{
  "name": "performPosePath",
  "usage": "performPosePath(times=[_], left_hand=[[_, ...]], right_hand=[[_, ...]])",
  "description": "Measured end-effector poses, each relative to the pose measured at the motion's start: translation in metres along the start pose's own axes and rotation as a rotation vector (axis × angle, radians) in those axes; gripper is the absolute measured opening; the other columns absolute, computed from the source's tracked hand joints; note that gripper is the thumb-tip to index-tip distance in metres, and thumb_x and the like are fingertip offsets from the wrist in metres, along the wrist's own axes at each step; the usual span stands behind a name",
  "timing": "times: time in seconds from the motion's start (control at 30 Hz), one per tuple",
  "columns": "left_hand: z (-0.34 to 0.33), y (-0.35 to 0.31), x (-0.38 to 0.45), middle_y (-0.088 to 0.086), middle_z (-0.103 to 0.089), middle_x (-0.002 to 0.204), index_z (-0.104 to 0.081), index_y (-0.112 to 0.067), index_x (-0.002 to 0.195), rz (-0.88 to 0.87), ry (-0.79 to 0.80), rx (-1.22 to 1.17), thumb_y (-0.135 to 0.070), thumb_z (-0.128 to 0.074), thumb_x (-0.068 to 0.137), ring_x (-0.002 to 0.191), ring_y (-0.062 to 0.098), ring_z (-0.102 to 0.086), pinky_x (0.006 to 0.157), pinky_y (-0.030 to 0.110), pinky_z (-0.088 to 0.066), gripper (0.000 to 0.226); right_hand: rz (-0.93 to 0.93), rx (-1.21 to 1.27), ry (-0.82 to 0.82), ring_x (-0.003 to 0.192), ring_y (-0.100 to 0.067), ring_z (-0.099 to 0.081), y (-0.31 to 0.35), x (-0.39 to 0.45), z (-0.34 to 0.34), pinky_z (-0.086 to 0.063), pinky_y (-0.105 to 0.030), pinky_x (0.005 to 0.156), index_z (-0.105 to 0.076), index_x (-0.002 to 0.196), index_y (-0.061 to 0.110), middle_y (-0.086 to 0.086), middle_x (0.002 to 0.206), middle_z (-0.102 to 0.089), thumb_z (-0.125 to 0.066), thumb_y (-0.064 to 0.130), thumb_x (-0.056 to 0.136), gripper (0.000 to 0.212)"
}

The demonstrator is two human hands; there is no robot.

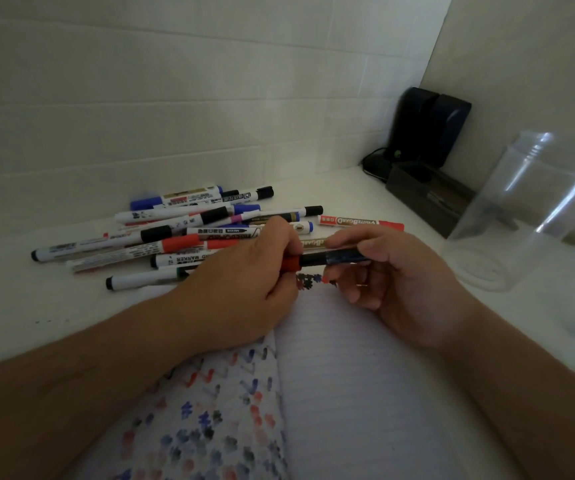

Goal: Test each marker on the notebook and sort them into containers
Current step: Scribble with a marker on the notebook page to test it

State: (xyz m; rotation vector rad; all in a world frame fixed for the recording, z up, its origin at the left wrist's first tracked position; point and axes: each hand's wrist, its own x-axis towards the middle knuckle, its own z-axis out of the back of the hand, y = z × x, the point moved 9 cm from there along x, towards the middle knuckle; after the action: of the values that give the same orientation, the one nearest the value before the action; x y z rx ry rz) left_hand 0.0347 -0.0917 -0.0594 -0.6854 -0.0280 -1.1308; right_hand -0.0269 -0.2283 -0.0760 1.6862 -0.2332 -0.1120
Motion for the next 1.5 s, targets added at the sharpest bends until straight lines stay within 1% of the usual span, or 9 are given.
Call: performPosePath(times=[0.1,0.2,0.3,0.57,0.83,0.97,1.07,1.23,1.5], left_hand=[[0.007,0.002,0.002,-0.013,-0.054,0.075,-0.045,-0.028,0.112,-0.01,-0.076,-0.056,-0.023,-0.053,0.102,0.07,0.004,-0.056,0.057,0.017,-0.044,0.013],[0.018,0.005,0.004,-0.027,-0.055,0.093,-0.052,-0.032,0.115,-0.01,-0.173,-0.061,-0.023,-0.061,0.099,0.092,-0.008,-0.056,0.074,0.005,-0.043,0.02],[0.026,0.002,0.004,-0.025,-0.064,0.098,-0.066,-0.03,0.119,-0.054,-0.229,-0.06,-0.033,-0.068,0.094,0.095,0.0,-0.062,0.081,0.009,-0.046,0.025],[0.021,-0.012,0.003,-0.033,-0.061,0.084,-0.06,-0.022,0.105,-0.123,-0.157,-0.169,-0.042,-0.059,0.09,0.069,-0.003,-0.06,0.06,0.006,-0.041,0.025],[0.013,-0.003,0.005,-0.025,-0.062,0.077,-0.057,-0.028,0.101,-0.081,-0.172,-0.107,-0.037,-0.064,0.095,0.06,0.003,-0.057,0.054,0.013,-0.039,0.013],[0.005,-0.005,0.002,-0.013,-0.058,0.068,-0.054,-0.035,0.104,-0.054,-0.098,0.015,-0.044,-0.057,0.097,0.061,0.007,-0.054,0.051,0.019,-0.038,0.011],[0.0,-0.018,0.002,-0.014,-0.054,0.072,-0.05,-0.04,0.105,-0.059,0.074,0.191,-0.046,-0.05,0.1,0.068,-0.001,-0.052,0.055,0.027,-0.034,0.008],[0.0,-0.109,-0.004,-0.016,-0.061,0.073,-0.063,-0.041,0.099,-0.179,0.116,0.179,-0.044,-0.061,0.094,0.07,0.002,-0.058,0.057,0.021,-0.038,0.006],[-0.154,-0.317,-0.078,-0.016,-0.067,0.098,-0.064,-0.038,0.115,-0.586,0.401,0.001,-0.053,-0.057,0.094,0.089,0.002,-0.058,0.074,0.02,-0.046,0.027]], right_hand=[[0.03,-0.077,-0.087,0.052,-0.024,-0.052,0.006,0.0,0.008,-0.03,-0.025,0.043,-0.059,0.089,0.013,-0.019,0.08,-0.073,-0.057,0.011,0.101,0.012],[0.094,-0.134,-0.132,0.055,-0.022,-0.051,0.015,-0.002,0.017,-0.037,-0.023,0.043,-0.07,0.089,0.013,-0.014,0.076,-0.072,-0.072,0.021,0.085,0.009],[0.18,-0.218,-0.121,0.057,-0.021,-0.049,0.023,-0.004,0.021,-0.042,-0.025,0.049,-0.077,0.089,0.022,-0.012,0.075,-0.069,-0.076,0.02,0.08,0.009],[0.229,-0.397,0.052,0.051,-0.007,-0.038,0.016,-0.003,-0.009,-0.034,-0.019,0.05,-0.059,0.082,0.02,0.01,0.06,-0.051,-0.063,0.018,0.091,0.009],[0.247,-0.586,-0.011,0.056,0.0,-0.051,0.016,0.003,-0.005,-0.041,-0.017,0.057,-0.063,0.086,0.021,0.013,0.067,-0.063,-0.069,0.011,0.094,0.014],[0.235,-0.757,-0.076,0.072,-0.013,-0.066,0.023,-0.003,0.002,-0.055,-0.036,0.071,-0.07,0.087,0.026,0.005,0.079,-0.073,-0.077,0.019,0.091,0.011],[0.135,-0.9,-0.076,0.072,-0.012,-0.066,0.036,-0.02,0.006,-0.056,-0.034,0.07,-0.073,0.09,0.029,0.004,0.083,-0.074,-0.081,0.029,0.087,0.009],[0.206,-1.051,-0.228,0.076,0.0,-0.062,0.077,-0.13,0.03,-0.043,-0.013,0.064,-0.071,0.093,0.039,0.019,0.082,-0.067,-0.079,0.038,0.087,0.01],[0.126,-0.938,-0.564,0.066,-0.008,-0.068,0.045,-0.412,0.118,-0.052,-0.024,0.058,-0.076,0.089,0.037,0.015,0.079,-0.073,-0.087,0.023,0.079,0.02]])
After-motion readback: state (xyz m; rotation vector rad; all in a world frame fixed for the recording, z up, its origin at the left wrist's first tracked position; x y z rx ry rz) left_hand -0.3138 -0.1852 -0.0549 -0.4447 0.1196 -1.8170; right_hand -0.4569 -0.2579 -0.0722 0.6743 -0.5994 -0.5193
